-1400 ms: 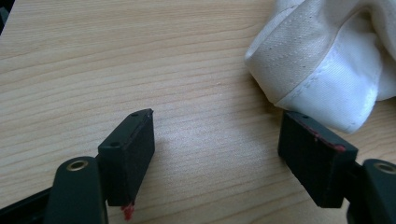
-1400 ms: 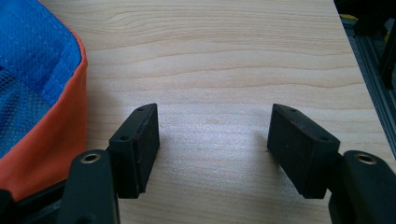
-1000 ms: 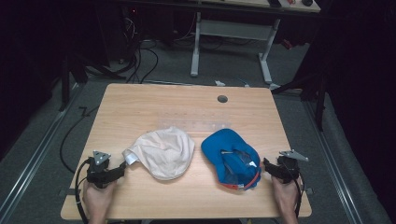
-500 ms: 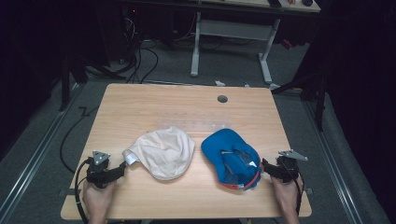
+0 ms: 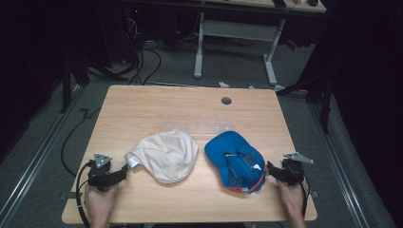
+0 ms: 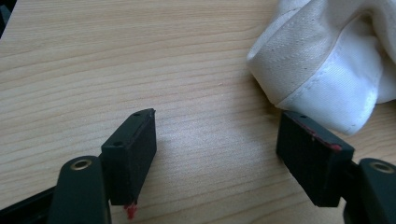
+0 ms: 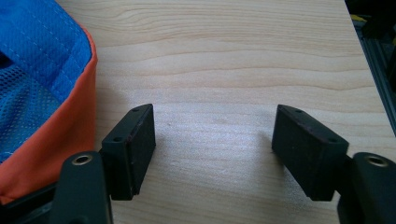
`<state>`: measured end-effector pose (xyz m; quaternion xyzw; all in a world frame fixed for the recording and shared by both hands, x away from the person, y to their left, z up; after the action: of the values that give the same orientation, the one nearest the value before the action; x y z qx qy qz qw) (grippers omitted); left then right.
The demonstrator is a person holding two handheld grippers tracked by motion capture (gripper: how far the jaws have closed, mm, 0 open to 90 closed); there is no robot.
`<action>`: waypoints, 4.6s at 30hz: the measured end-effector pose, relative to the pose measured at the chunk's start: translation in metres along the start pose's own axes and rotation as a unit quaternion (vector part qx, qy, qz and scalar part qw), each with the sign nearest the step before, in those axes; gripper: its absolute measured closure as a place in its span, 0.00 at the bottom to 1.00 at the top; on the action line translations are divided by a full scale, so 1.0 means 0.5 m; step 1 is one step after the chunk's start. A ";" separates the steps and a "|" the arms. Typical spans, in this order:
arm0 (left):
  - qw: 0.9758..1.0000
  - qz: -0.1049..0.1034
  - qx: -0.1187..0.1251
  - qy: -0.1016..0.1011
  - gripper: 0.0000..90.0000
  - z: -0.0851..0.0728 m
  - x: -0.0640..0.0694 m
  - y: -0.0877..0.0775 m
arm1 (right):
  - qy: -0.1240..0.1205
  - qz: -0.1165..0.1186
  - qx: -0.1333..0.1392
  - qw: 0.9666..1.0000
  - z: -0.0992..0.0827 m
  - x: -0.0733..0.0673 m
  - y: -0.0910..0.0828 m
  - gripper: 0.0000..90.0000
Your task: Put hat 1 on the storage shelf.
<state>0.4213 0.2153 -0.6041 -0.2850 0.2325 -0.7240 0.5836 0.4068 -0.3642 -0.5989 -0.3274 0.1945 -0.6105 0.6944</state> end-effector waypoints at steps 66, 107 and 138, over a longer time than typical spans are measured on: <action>0.982 -0.180 -0.040 -0.046 0.15 0.018 0.215 -0.021 | -0.104 0.201 0.077 0.971 0.198 -0.314 -0.103 0.37; 0.986 -0.155 -0.068 -0.003 0.17 -0.001 0.237 -0.002 | -0.124 0.252 -0.021 0.959 0.289 -0.563 0.065 0.24; 0.980 -0.188 -0.063 -0.002 0.17 -0.003 0.267 -0.012 | -0.111 0.262 -0.066 0.956 0.249 -0.570 0.113 0.74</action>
<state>0.3949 0.0862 -0.5823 -0.3616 0.2184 -0.8041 0.4183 0.4801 -0.0569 -0.5864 -0.3752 0.2351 -0.3527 0.8243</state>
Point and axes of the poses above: each handheld gripper's, and its own axes: y roughly forward along the jaws, z roughly out of its top, x roughly to its right, the point moved 10 cm from there along y, roughly forward along the jaws, and after that the axes turned 9 degrees about -y, right-handed, at the moved point
